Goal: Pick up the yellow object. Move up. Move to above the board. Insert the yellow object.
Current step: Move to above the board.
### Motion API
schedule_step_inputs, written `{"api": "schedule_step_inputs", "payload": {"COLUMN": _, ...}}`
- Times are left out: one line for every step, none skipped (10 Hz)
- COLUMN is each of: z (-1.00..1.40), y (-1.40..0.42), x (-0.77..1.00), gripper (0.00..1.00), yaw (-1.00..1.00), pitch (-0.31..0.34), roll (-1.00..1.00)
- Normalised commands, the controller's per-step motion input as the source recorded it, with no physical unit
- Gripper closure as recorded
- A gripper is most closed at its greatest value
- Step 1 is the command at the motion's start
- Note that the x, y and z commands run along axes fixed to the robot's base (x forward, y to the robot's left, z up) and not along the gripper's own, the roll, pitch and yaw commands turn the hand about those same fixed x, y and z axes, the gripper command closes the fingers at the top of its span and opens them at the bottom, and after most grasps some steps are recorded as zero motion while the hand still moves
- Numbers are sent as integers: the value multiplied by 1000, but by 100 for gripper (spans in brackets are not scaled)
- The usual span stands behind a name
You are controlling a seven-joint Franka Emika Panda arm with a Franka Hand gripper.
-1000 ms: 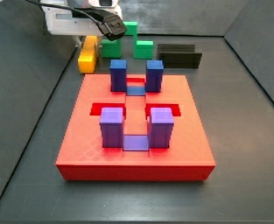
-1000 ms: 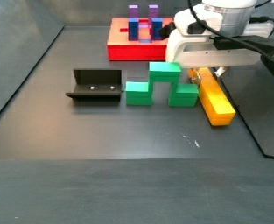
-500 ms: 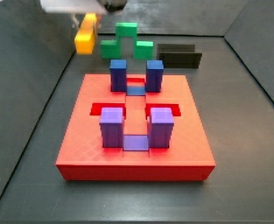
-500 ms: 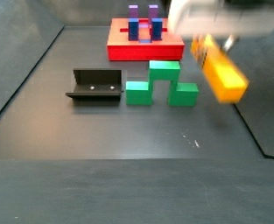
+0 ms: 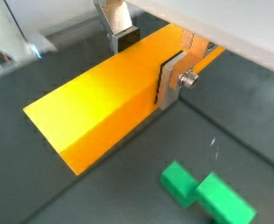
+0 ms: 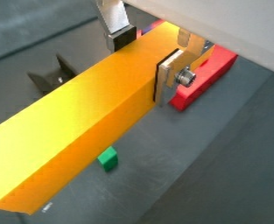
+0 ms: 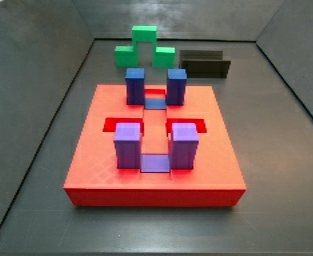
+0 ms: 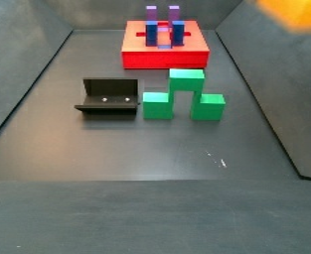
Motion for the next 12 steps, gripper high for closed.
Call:
{"api": "schedule_step_inputs", "payload": {"z": 814, "y": 1, "x": 1, "gripper": 100, "yaw": 5, "pitch": 67, "roll": 19}}
{"api": "schedule_step_inputs", "payload": {"z": 293, "y": 4, "x": 25, "gripper": 100, "yaw": 5, "pitch": 44, "roll": 18}}
{"api": "schedule_step_inputs", "payload": {"z": 219, "y": -1400, "x": 756, "gripper": 100, "yaw": -337, "pitch": 126, "roll": 100}}
{"api": "schedule_step_inputs", "payload": {"z": 205, "y": -1400, "x": 750, "gripper": 100, "yaw": -297, "pitch": 154, "roll": 107}}
{"api": "schedule_step_inputs", "payload": {"z": 195, "y": -1400, "x": 788, "gripper": 100, "yaw": -154, "pitch": 198, "roll": 101}}
{"api": "schedule_step_inputs", "payload": {"z": 205, "y": -1400, "x": 818, "gripper": 100, "yaw": -99, "pitch": 201, "roll": -13}}
{"api": "schedule_step_inputs", "payload": {"z": 220, "y": -1400, "x": 812, "gripper": 100, "yaw": -42, "pitch": 181, "roll": 10}}
{"api": "schedule_step_inputs", "payload": {"z": 222, "y": -1400, "x": 810, "gripper": 100, "yaw": -10, "pitch": 156, "roll": 29}}
{"api": "schedule_step_inputs", "payload": {"z": 228, "y": -1400, "x": 863, "gripper": 100, "yaw": 4, "pitch": 156, "roll": 3}}
{"api": "schedule_step_inputs", "payload": {"z": 237, "y": -1400, "x": 883, "gripper": 100, "yaw": 4, "pitch": 145, "roll": 6}}
{"api": "schedule_step_inputs", "payload": {"z": 117, "y": -633, "x": 441, "gripper": 100, "yaw": 11, "pitch": 160, "roll": 61}}
{"api": "schedule_step_inputs", "payload": {"z": 80, "y": -390, "x": 302, "gripper": 100, "yaw": 9, "pitch": 154, "roll": 72}}
